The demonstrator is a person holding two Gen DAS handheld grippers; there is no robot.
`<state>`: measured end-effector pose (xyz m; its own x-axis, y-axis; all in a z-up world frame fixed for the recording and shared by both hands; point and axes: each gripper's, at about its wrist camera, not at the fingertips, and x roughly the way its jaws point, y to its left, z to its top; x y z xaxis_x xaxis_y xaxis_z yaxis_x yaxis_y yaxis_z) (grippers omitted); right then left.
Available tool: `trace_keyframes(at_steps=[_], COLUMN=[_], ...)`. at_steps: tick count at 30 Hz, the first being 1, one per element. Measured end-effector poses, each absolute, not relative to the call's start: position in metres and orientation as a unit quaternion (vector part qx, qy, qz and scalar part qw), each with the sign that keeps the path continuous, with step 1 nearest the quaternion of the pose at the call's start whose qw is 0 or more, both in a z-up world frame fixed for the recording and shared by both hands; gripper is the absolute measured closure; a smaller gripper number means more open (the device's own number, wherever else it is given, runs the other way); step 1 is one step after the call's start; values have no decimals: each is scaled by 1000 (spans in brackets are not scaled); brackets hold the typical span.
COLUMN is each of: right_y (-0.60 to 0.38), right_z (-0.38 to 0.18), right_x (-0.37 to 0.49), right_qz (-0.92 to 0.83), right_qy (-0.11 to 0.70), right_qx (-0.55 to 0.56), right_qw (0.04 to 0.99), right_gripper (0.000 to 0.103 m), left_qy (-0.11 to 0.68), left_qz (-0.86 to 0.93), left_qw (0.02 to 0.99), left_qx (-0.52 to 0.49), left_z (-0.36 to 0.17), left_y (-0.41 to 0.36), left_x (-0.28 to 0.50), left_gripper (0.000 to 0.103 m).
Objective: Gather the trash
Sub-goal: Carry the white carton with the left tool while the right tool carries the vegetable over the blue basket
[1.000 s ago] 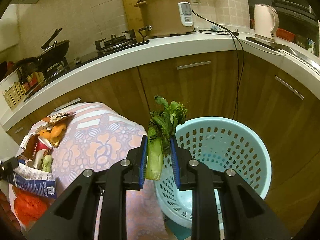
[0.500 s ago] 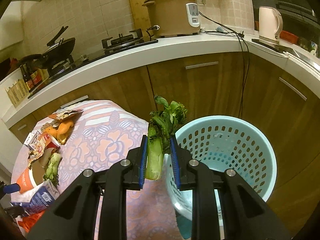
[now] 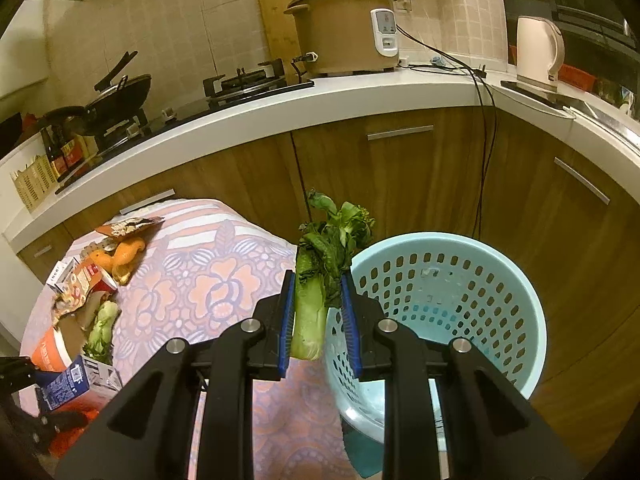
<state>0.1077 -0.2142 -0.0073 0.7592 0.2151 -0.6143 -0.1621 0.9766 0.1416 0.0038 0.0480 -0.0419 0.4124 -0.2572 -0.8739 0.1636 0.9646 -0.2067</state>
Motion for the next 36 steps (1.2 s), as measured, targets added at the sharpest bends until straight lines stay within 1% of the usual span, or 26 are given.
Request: trace_keyframes(at_steps=[1, 2, 5, 10, 18, 25, 29, 36], right_y=[-214, -214, -214, -218, -246, -278, -293, -315], right_z=[-8, -8, -7, 5, 18, 7, -12, -55], right_x=[108, 109, 110, 107, 108, 123, 140, 158], right_qz=[100, 101, 103, 101, 83, 55, 39, 27], right_qy=[333, 333, 328, 307, 291, 311, 347, 413], right_qx=[40, 42, 42, 31, 33, 44, 55, 70], right_qw=[937, 937, 938, 946, 953, 948, 936, 908], right_gripper=[84, 84, 84, 84, 84, 84, 84, 84], left_qy=[529, 530, 525, 483, 439, 419, 435, 485], left_qz=[-125, -125, -130, -143, -162, -194, -220, -255], left_qw=[838, 837, 839, 862, 883, 886, 873, 836], left_qx=[-47, -48, -56, -49, -44, -35, -26, -35], left_z=[-44, -45, -41, -7, 36, 58, 44, -10], left_y=[51, 53, 52, 38, -1, -61, -104, -157], left_x=[5, 6, 8, 8, 46, 98, 137, 188], left_gripper=[53, 59, 67, 78, 78, 78, 78, 78])
